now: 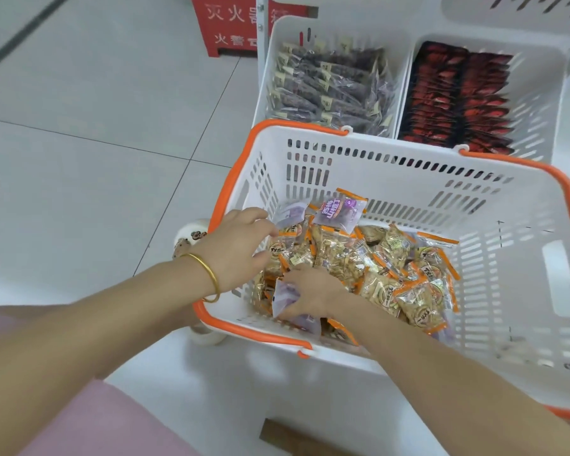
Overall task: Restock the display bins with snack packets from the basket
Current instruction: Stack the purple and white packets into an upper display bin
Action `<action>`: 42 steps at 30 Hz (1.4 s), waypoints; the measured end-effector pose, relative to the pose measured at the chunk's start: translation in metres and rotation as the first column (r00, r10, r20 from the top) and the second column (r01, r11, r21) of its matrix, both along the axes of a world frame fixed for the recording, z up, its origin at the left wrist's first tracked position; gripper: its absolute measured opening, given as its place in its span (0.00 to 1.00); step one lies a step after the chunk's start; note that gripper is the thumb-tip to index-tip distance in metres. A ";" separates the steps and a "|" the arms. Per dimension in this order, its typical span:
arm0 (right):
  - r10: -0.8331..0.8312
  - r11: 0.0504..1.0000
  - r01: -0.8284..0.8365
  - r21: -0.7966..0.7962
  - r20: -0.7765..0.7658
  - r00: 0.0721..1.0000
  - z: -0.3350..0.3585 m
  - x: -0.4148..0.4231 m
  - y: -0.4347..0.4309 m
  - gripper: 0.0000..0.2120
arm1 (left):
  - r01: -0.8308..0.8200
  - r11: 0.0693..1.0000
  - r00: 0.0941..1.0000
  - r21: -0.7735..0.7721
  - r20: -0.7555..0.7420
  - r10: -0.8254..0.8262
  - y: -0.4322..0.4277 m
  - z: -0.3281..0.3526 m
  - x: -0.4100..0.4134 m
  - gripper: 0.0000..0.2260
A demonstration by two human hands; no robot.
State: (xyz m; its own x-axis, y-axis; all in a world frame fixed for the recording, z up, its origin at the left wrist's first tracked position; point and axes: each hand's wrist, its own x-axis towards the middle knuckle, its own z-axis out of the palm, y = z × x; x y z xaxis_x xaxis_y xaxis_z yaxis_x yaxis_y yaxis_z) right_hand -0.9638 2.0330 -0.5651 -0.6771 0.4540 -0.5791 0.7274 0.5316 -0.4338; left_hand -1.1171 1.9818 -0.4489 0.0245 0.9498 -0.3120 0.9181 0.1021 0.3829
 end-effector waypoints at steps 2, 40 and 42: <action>-0.137 0.990 0.130 -0.063 -0.132 0.982 0.007 0.008 0.002 0.23 | 0.003 1.000 1.000 0.008 0.010 -0.003 0.001 0.000 0.001 0.16; -0.742 0.668 0.638 -0.384 -0.406 0.533 0.265 0.166 0.118 0.09 | -0.101 0.994 0.515 -0.045 0.853 0.090 0.140 0.120 0.118 0.11; -0.747 0.660 0.655 -0.367 -0.415 0.520 0.265 0.168 0.121 0.11 | -0.103 0.992 0.444 -0.068 0.889 0.107 0.139 0.123 0.121 0.09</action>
